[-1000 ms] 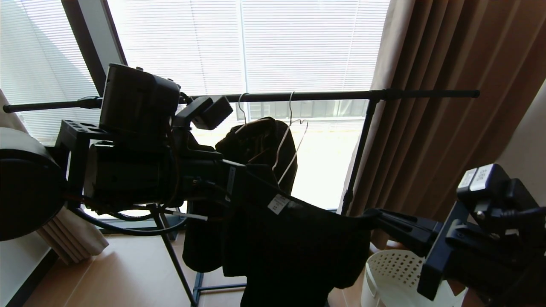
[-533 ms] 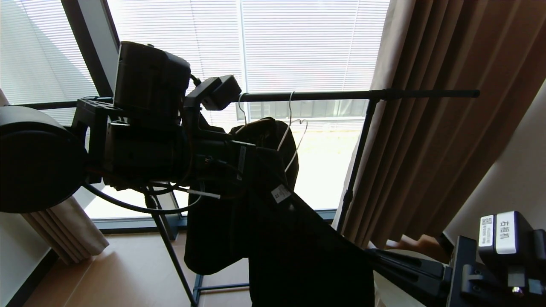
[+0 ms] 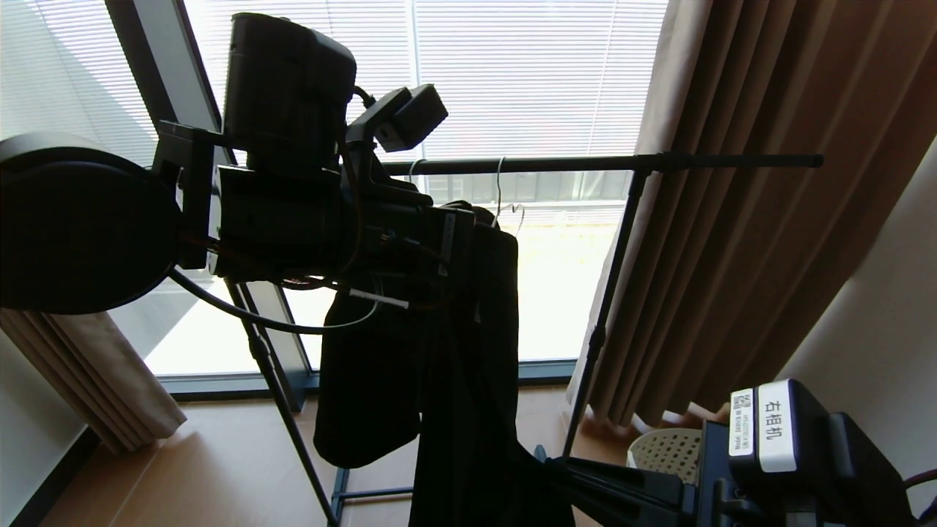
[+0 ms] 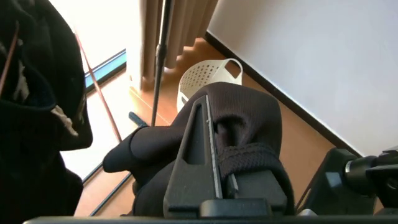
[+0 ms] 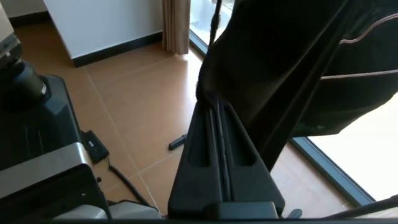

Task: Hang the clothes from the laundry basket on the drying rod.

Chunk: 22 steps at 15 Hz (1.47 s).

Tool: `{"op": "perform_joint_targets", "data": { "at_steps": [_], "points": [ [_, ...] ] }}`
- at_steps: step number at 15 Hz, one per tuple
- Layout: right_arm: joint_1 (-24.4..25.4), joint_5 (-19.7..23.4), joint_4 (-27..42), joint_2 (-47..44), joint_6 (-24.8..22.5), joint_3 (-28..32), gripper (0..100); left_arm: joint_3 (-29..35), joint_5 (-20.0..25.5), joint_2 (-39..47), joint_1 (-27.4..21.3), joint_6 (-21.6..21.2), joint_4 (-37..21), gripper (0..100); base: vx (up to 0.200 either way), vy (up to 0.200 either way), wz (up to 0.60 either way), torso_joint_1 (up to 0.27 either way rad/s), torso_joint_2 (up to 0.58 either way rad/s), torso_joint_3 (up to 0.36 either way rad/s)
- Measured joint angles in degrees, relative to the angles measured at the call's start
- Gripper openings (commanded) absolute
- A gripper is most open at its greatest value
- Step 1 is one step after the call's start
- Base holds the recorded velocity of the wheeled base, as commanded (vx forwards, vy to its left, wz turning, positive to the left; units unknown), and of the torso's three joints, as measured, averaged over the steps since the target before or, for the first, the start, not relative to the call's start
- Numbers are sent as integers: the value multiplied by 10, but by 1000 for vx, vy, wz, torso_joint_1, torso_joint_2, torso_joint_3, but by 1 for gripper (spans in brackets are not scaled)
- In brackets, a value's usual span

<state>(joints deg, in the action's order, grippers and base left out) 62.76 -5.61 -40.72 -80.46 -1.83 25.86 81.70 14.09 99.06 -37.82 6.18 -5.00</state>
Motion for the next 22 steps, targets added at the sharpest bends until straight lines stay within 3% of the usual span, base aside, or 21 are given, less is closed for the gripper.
{"op": "perform_joint_targets", "data": {
  "at_steps": [3, 6, 11, 13, 16, 22],
  "points": [
    [5, -3, 1, -8, 25, 5, 0, 7, 0, 6, -5, 0, 0, 0, 0, 0, 0, 0, 0, 0],
    [-4, -44, 4, 14, 41, -25, 0, 8, -3, 8, -5, 0, -1, 0, 0, 0, 0, 0, 0, 0],
    [-111, -59, 6, 41, 57, -54, 0, -44, -5, -21, -3, 0, -21, 0, 0, 0, 0, 0, 0, 0],
    [-157, -60, 6, 14, 57, -17, 0, -95, -7, -41, -2, 0, -28, 0, 0, 0, 0, 0, 0, 0],
    [-197, -81, 8, -61, 58, 91, 0, -153, -11, -66, -8, 0, -30, 0, 0, 0, 0, 0, 0, 0],
    [-213, -96, 25, -180, 69, 274, 0, -226, -9, -74, -50, 10, -27, 0, 0, 0, 0, 0, 0, 0]
  ]
}}
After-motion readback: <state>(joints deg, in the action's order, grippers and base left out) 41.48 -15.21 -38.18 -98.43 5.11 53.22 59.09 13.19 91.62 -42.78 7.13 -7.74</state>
